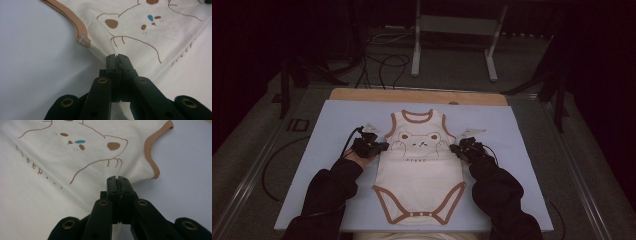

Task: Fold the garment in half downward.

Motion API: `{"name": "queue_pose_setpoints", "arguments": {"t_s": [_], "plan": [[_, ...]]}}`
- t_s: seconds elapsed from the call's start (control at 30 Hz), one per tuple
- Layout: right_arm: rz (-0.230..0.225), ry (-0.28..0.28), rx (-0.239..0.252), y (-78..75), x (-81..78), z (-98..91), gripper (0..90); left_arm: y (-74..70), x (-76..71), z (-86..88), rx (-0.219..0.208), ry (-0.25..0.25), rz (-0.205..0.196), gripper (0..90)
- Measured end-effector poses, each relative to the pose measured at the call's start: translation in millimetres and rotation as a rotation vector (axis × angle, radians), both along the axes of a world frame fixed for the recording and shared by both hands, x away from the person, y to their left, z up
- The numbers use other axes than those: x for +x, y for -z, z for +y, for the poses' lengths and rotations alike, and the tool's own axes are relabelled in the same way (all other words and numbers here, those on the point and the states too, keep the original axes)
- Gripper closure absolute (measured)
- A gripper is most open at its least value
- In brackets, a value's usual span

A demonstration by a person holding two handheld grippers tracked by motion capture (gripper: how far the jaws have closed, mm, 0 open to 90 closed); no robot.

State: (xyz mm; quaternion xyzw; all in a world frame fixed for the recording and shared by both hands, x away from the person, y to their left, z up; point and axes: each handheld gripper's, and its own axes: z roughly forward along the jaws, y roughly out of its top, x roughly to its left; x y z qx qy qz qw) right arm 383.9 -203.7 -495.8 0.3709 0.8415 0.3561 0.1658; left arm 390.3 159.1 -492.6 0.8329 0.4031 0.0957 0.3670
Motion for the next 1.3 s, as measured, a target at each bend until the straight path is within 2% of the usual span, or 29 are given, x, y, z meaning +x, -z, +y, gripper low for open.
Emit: {"name": "queue_pose_setpoints", "arguments": {"t_s": [0.1, 0.27, 0.4, 0.47, 0.63, 0.97, 1.17, 1.3], "plan": [[-0.003, -0.004, 0.003, -3.9, -0.6, 0.2, 89.7, -2.7, 0.0, 0.7, 0.006, -0.001, -0.007, 89.6], [-0.005, 0.001, 0.008, -11.6, -2.2, -1.3, 89.7, -13.2, -2.5, -0.2, 0.03, 0.031, -0.033, 89.6], [-0.019, -0.003, 0.007, -20.1, -6.6, 0.1, 89.7, -22.8, -4.3, 1.8, 0.02, 0.034, -0.034, 89.6], [-0.028, -0.007, 0.0, -23.7, -9.9, -0.1, 89.7, -26.2, -6.9, 1.5, 0.035, 0.05, -0.046, 89.6], [-0.046, -0.019, 0.012, -32.3, -19.2, -1.9, 89.7, -31.6, -14.0, 2.8, 0.041, 0.062, -0.04, 89.6], [-0.067, -0.066, -0.001, -45.3, -44.5, 0.5, 89.7, -38.9, -34.7, 4.3, 0.051, 0.097, -0.042, 89.6], [-0.076, -0.094, 0.002, -48.9, -62.0, -1.3, 89.7, -40.8, -55.8, 1.7, 0.098, 0.116, -0.083, 89.6], [-0.074, -0.107, 0.003, -49.1, -71.5, -2.8, 89.7, -40.4, -68.0, -2.0, 0.119, 0.144, -0.081, 89.6]]}}
